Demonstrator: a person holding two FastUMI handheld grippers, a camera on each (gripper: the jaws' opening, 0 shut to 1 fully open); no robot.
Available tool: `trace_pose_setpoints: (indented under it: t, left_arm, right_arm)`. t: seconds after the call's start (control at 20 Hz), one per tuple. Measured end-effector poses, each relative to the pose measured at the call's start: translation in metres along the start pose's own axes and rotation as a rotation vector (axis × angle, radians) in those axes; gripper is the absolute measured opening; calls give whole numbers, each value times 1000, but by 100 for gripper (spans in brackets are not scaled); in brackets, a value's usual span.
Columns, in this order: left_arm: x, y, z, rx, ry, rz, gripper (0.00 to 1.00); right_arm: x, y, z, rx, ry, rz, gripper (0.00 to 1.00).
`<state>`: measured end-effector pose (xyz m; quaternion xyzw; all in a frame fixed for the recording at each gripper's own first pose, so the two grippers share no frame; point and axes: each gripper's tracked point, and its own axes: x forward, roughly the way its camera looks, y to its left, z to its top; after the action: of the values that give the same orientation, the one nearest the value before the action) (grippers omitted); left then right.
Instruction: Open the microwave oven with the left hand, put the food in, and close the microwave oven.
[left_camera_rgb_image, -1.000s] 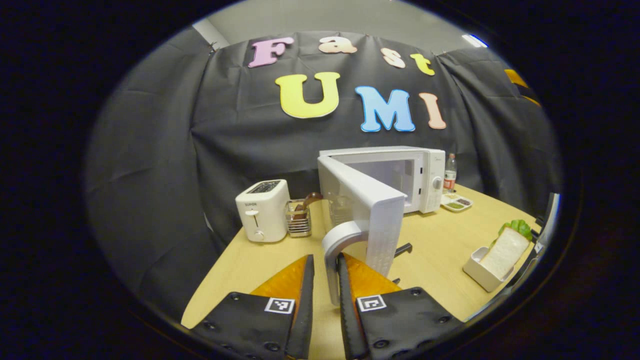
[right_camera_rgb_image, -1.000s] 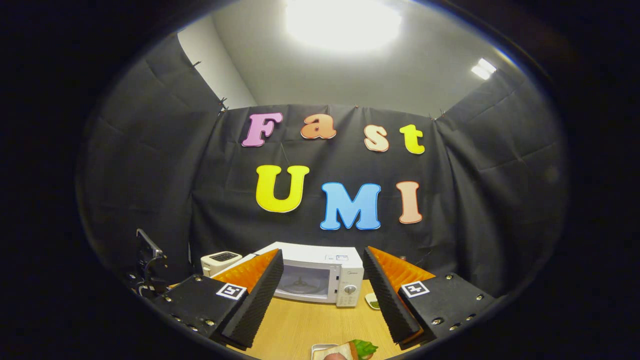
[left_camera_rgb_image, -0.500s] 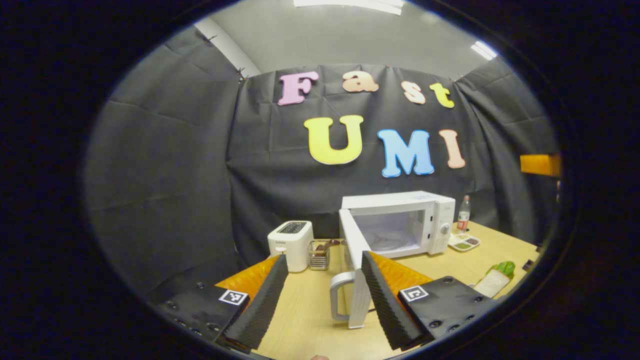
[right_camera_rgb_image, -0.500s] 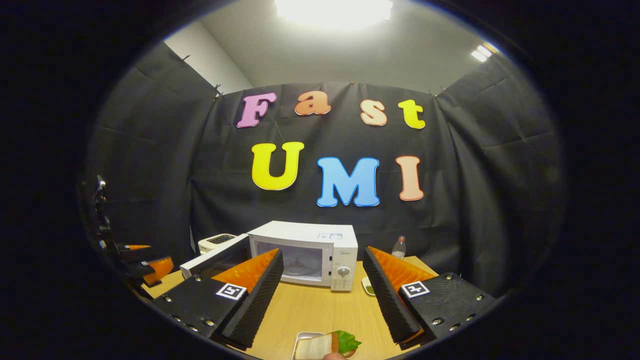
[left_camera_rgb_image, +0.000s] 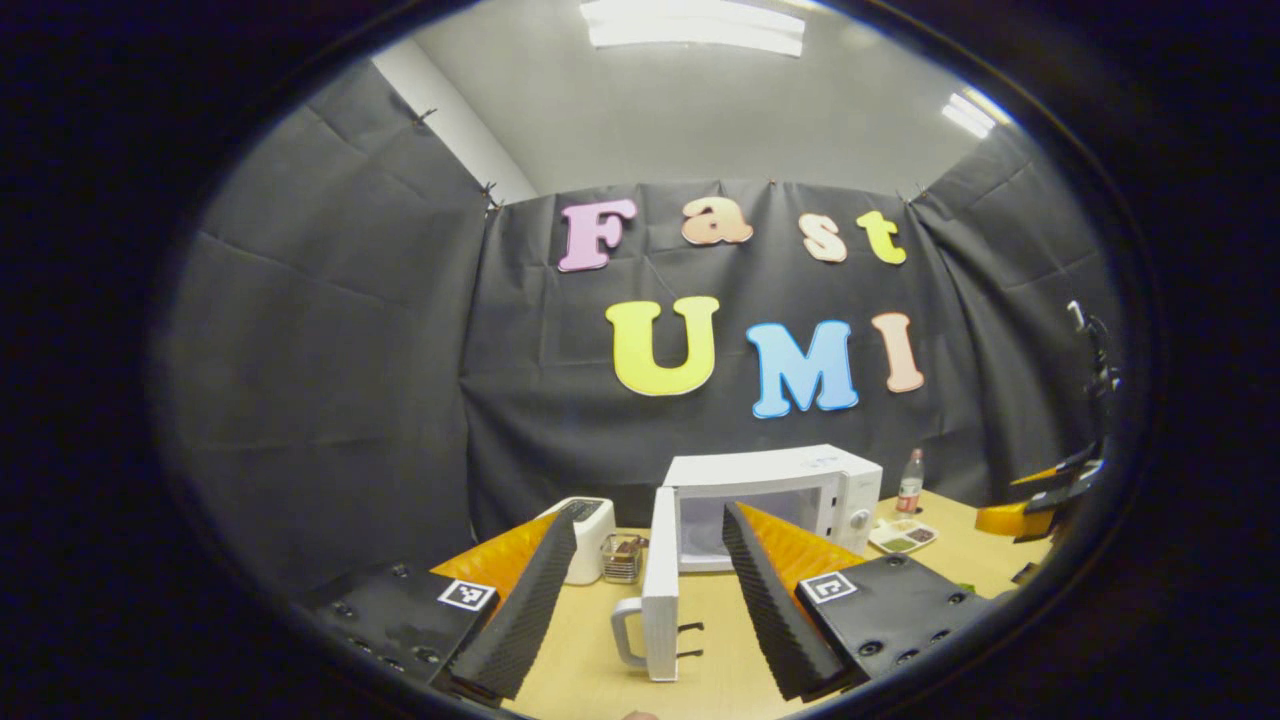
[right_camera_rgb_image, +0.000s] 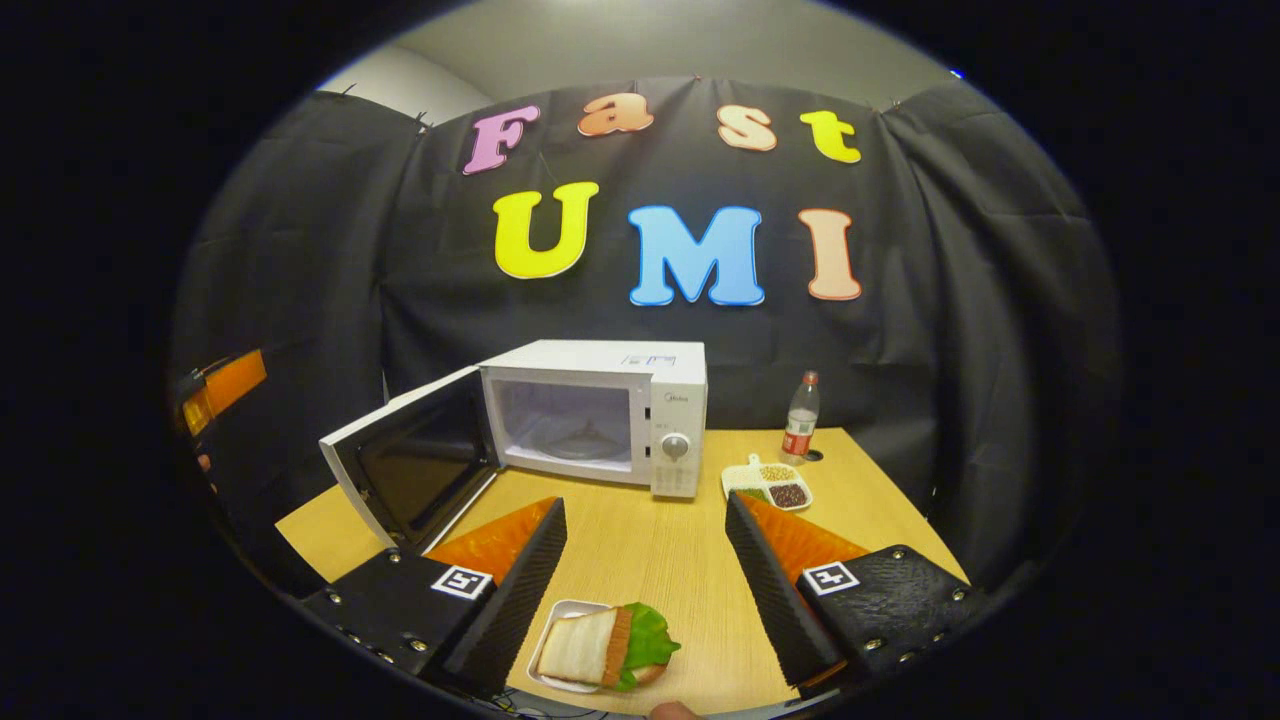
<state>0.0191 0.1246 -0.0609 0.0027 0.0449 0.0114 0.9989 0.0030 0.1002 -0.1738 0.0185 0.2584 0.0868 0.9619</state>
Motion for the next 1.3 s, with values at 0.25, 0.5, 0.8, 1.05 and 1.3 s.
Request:
trace_pose_setpoints:
  t: [0.25, 0.5, 0.8, 1.05, 1.3]
  left_arm:
    - [-14, -15, 22, 14, -25, 27, 99]
    - [-25, -26, 33, 31, -27, 46, 99]
    - [-32, -38, 40, 36, -39, 66, 99]
    - [-35, -41, 45, 31, -47, 92, 99]
    - [-41, -44, 47, 35, -58, 122, 99]
  right_arm:
    - [16, -6, -53, 85, 168, 62, 97]
    - [25, -9, -94, 127, 299, 102, 98]
    - [26, 5, -134, 238, 459, 186, 98]
    - [22, 20, -160, 371, 598, 264, 95]
    - [20, 35, -171, 491, 685, 330, 78]
